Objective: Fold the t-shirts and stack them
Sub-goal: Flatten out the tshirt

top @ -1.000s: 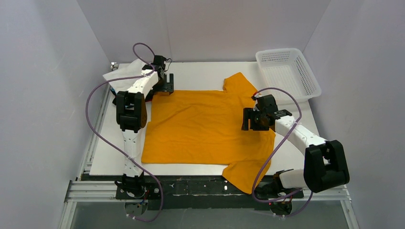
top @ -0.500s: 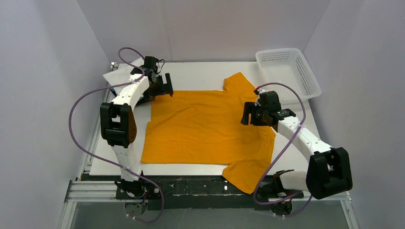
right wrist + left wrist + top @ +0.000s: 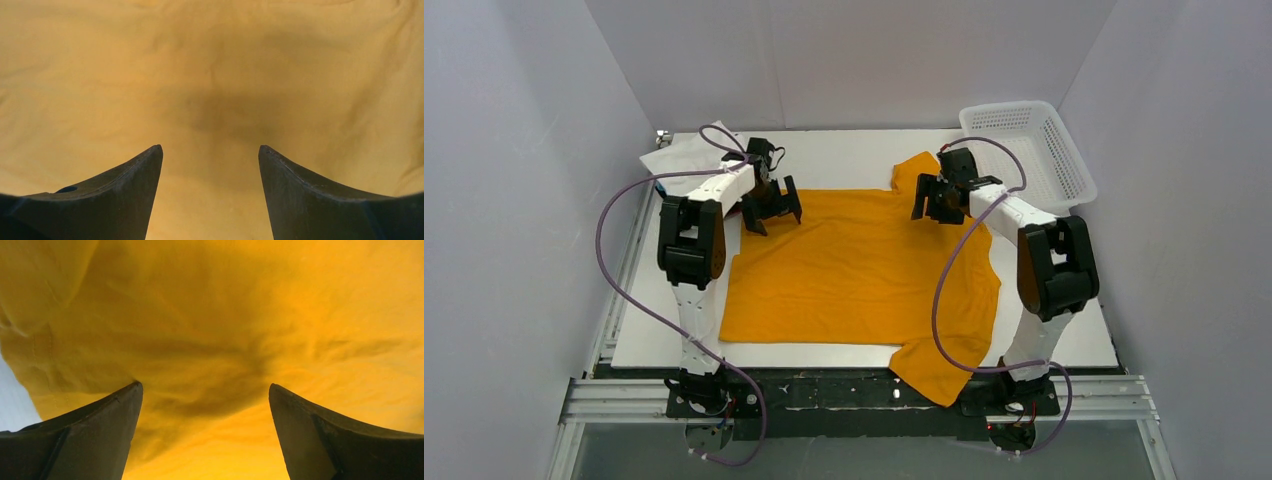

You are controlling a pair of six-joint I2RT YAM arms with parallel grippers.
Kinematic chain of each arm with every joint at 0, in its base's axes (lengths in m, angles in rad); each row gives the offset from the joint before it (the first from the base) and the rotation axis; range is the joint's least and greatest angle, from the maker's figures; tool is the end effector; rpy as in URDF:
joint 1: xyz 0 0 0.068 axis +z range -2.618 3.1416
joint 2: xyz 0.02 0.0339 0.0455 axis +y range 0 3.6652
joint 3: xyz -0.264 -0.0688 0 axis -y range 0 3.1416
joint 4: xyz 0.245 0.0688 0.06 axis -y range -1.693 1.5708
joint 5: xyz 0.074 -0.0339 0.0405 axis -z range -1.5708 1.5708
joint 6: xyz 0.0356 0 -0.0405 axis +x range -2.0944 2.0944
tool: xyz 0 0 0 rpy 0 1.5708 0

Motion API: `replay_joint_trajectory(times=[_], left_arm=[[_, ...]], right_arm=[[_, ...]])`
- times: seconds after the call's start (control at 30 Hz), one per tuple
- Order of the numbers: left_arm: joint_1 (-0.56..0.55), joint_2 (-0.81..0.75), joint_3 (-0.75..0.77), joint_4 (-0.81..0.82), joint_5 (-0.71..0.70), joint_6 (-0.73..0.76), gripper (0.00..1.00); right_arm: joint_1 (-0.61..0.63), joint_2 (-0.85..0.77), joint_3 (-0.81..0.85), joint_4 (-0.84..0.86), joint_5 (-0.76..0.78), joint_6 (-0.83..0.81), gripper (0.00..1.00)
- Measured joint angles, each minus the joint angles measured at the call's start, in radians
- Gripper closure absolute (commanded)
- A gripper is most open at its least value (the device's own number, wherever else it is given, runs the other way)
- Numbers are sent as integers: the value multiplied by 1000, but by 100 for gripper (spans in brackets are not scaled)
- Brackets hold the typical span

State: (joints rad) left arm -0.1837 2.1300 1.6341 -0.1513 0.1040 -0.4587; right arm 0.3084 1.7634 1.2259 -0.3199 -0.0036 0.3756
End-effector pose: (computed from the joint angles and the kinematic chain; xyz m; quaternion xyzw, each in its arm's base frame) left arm 0.4824 -0.0934 0.2075 -0.0996 0.8888 -0.1846 0.4075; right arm 0.3653 0.1165 0.2158 0.0309 0.9365 0.1187 0.3284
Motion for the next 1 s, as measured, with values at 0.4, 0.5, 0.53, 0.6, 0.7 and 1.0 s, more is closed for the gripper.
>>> replay_joint_trajectory(times=[0.4,0.5,0.53,0.6,0.7,1.0], left_arm=[[-6,134,216,-116,-76,-16,2],[-8,161,261,-145,-94,-19,2],[-8,171,277,-154,-100,-21,2],[-9,190,311,-174,-116,-23,2],[-9,211,349,-189,-142,-23,2],[-18,130,292,-193,-130,-14,2]], right_arm=[[-66,260,227,-109,45,13,22],[-84,301,287,-134,42,17,21],[-90,317,309,-136,42,17,21],[-99,342,346,-145,41,17,21],[-111,371,395,-156,40,9,21],[-92,252,364,-163,-3,-48,22]])
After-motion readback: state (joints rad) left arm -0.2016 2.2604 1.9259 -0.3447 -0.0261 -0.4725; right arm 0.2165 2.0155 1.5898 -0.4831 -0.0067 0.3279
